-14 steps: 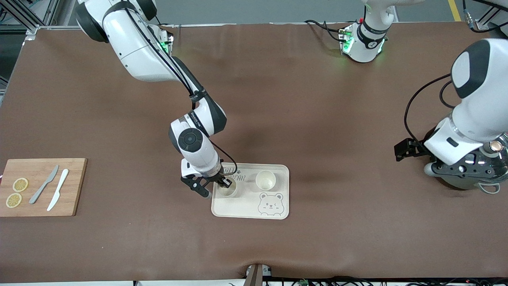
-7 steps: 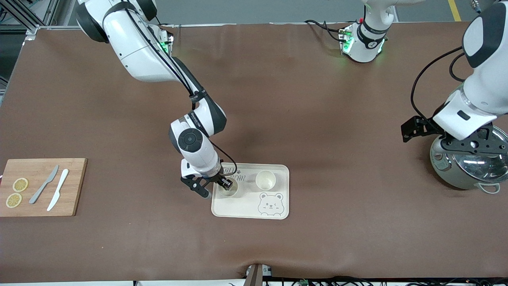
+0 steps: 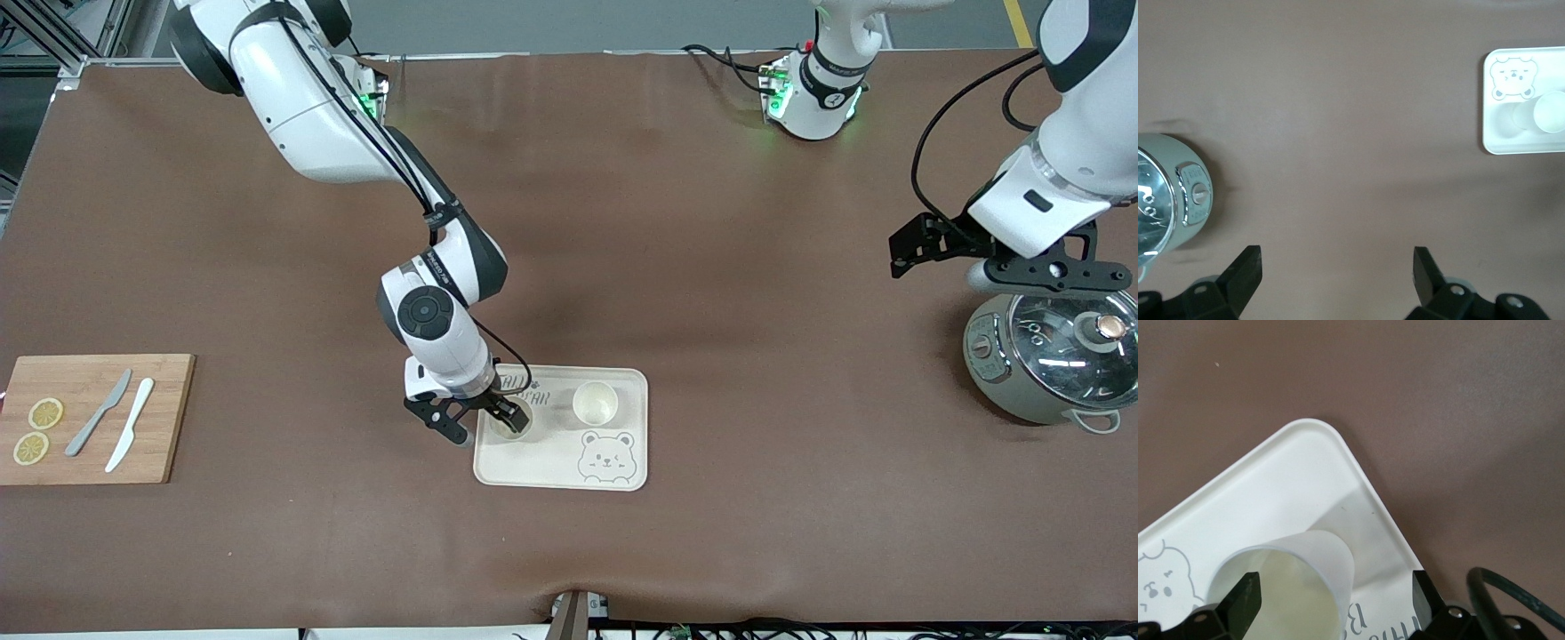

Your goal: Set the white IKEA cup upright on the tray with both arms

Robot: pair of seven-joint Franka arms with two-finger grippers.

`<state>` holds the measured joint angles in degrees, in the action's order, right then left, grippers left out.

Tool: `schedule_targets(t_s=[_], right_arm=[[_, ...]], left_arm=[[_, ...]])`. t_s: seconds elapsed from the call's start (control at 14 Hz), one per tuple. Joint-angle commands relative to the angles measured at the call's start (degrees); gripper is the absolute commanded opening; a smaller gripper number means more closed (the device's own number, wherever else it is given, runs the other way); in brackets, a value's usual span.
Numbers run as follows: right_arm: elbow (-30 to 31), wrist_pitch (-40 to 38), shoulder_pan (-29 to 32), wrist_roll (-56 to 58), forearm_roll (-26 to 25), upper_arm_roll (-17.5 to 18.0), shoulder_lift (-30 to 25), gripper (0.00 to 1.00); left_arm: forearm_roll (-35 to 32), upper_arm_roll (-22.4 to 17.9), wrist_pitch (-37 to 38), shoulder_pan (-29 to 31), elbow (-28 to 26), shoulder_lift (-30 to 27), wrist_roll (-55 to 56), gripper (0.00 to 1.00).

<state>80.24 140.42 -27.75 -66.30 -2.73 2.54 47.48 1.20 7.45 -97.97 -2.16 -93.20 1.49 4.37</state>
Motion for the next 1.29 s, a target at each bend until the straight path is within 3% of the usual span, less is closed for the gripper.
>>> schedule_targets(t_s=[0.0, 0.21, 0.5, 0.71, 0.93, 1.21], right_arm=[[-0.35, -4.0, -0.03, -0.41, -0.97, -0.25, -2.55, 1.0], [0.09, -13.64, 0.41, 1.95, -0.62, -0.08, -8.95, 1.0], [0.35, -32.79, 7.33, 19.48, 5.95, 0.19, -21.87, 1.0], [0.88, -45.72, 14.98, 33.56, 7.12, 0.1, -29.87, 1.0], [8.32, -47.35, 22.1, 46.4, 6.86, -0.17, -37.43, 1.0], [13.08, -45.25, 31.68, 58.81, 6.24, -0.25, -40.79, 1.0]], left_arm=[[1.43, -2.17, -0.29, -1.88, -3.39, -4.03, 0.64, 1.0], [1.87, -7.27, -0.29, -5.22, -5.06, -6.14, -0.41, 1.0], [2.22, -7.28, -0.29, -4.7, -5.33, -6.23, -0.59, 1.0], [2.22, -7.36, -0.64, -4.61, -5.33, -5.71, -0.68, 1.0], [1.96, -7.37, -0.21, -4.26, -5.94, -5.18, -3.39, 1.0], [1.52, -7.37, 0.06, -4.35, -6.91, -5.0, -4.37, 1.0]])
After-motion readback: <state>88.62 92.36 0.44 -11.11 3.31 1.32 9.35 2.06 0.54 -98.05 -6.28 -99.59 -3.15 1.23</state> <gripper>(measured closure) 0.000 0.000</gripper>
